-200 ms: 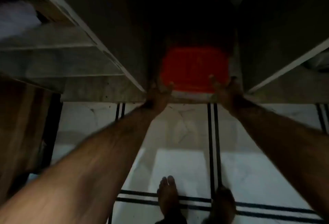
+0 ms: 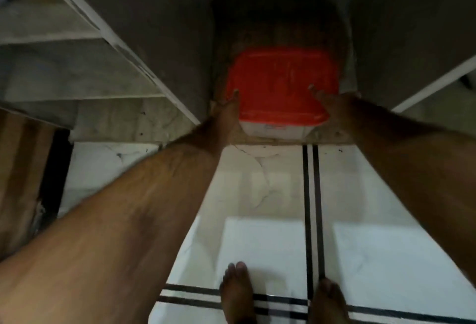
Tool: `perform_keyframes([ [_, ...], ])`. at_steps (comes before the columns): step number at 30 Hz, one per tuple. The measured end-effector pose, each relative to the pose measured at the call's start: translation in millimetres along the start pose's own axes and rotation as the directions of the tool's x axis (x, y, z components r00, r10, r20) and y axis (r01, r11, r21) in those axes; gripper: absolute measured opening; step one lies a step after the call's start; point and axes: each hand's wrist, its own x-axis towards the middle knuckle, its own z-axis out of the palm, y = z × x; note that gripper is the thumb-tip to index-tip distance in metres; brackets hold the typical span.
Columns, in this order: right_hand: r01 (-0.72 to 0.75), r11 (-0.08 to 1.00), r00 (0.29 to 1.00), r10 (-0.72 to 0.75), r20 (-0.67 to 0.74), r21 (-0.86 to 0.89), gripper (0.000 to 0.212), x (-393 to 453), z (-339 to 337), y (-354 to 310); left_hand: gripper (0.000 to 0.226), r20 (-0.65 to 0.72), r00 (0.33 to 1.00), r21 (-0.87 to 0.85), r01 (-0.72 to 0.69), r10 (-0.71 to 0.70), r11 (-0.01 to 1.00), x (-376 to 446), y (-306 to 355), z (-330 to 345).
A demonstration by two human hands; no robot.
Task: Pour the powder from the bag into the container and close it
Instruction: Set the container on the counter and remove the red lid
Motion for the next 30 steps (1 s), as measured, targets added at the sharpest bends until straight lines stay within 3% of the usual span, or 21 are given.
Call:
perform_keyframes([
  [3,0.008,1.0,0.999,-0.009,-0.037,-0.016,0.098,18,3,15,0.103,0.026,0.999,-0.013,0.036,-0.036,0.999,26,-30,1],
  [7,0.086,0.996,0.993,-0.084,-0.079,0.022,0.076,-24,16,21,0.069,-0.145,0.985,-0.053,0.087,-0.093,0.995,-45,-24,5],
  [10,0.035,0.999,0.993,-0.035,-0.116,-0.006,0.099,-91,12,33,0.057,-0.201,0.932,-0.083,0.291,-0.302,0.953,-126,-30,-10],
  [12,0.032,0.999,0.989,-0.038,-0.146,-0.04,0.108,-145,8,34,0.053,-0.257,0.908,-0.101,0.315,-0.331,0.944,-193,-28,-27],
  [14,-0.008,0.998,0.991,0.001,-0.131,-0.056,0.093,-206,9,24,0.048,-0.333,0.886,-0.114,0.301,-0.322,0.947,-262,-5,-46],
  [16,-0.021,0.999,0.994,0.017,-0.105,-0.031,0.063,-272,8,-4,0.041,-0.332,0.896,-0.091,0.281,-0.295,0.956,-333,38,-63],
  [18,-0.033,0.999,0.996,0.034,-0.077,0.022,0.053,-330,4,-35,0.035,-0.304,0.915,-0.087,0.252,-0.267,0.964,-401,85,-79],
  [20,-0.022,1.0,0.995,0.023,-0.093,0.013,0.066,-382,-2,-62,0.044,-0.309,0.922,-0.079,0.219,-0.232,0.973,-458,131,-96],
  [22,0.017,1.0,0.995,-0.018,-0.094,-0.011,0.101,-430,-8,-90,0.073,-0.295,0.937,-0.088,0.168,-0.187,0.982,-509,175,-107],
  [23,0.042,0.999,0.996,-0.042,-0.074,-0.002,0.108,-453,-12,-105,0.081,-0.288,0.944,-0.101,0.141,-0.164,0.985,-530,196,-111],
  [28,0.188,0.978,0.982,-0.185,-0.046,0.092,0.089,-549,-29,-186,0.064,-0.335,0.942,-0.09,-0.029,-0.003,0.995,-608,291,-108],
  [30,0.261,0.959,0.965,-0.257,-0.049,0.111,0.077,-578,-37,-213,0.043,-0.367,0.928,-0.12,-0.119,0.067,0.986,-626,325,-102],
])
